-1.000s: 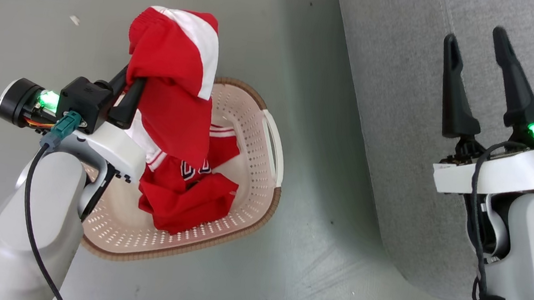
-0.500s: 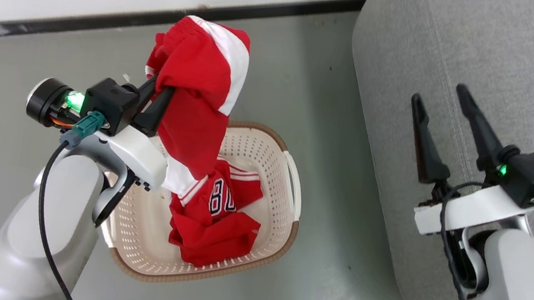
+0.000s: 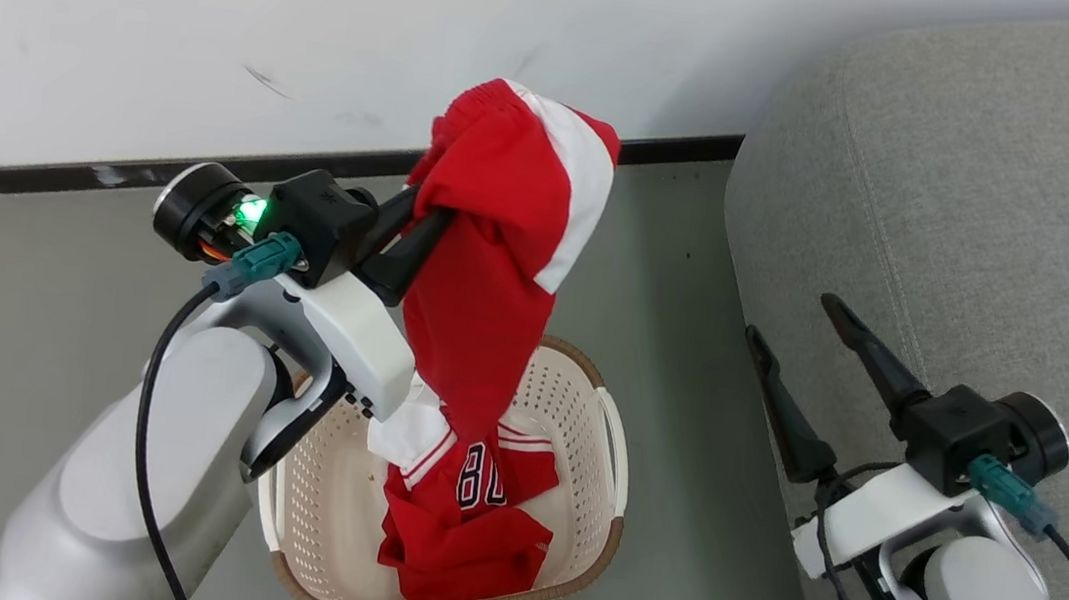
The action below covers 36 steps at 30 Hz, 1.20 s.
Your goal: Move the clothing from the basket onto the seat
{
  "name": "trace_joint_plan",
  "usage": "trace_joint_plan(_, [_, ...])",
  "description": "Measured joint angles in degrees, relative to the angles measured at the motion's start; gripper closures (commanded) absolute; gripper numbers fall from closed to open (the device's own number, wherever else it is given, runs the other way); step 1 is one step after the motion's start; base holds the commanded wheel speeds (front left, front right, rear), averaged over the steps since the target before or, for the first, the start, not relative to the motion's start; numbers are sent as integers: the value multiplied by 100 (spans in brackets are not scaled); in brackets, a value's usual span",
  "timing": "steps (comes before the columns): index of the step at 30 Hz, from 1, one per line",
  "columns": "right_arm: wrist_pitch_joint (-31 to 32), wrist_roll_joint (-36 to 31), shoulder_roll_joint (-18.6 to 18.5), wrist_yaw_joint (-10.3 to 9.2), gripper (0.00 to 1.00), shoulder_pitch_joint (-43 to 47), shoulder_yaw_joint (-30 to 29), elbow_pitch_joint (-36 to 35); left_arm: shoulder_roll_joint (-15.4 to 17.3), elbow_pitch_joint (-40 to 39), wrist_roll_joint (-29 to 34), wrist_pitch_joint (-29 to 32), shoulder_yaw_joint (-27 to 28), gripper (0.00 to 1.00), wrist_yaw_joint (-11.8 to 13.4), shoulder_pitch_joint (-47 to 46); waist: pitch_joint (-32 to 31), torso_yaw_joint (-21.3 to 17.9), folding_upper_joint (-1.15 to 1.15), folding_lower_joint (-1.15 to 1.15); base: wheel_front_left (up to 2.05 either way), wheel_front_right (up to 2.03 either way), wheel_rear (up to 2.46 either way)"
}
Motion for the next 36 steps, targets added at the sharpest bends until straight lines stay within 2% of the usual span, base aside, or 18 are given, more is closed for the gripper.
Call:
trace_joint_plan(5, [1,36,-200,0,0,80,635,131,73,-315,-321,311,-364,100,0,2,-373,109,0,0,0,0,0])
trace_joint_plan(11, [1,417,-283,1,0,205,1553,225,111,-619,-630,590,-692,100,0,5,-703,212,0,0,0,0,0])
trace_joint_plan(20, [1,912,-512,1,0,108,2592,323,114,-961,-1016,996,-964,100,0,4,-1110,348,0,0,0,0,0])
trace_joint_plan(29, [1,1316,-569,1,0,-297,3288,502,114,-1191,-1274,1308,-1099,100,0,5,-1411,479,0,0,0,0,0])
trace_joint_plan(36, [1,1667,-367,1,0,-484,3594,715,118,-1325,-1389,1539,-1156,100,0,5,-1580,595,0,0,0,0,0])
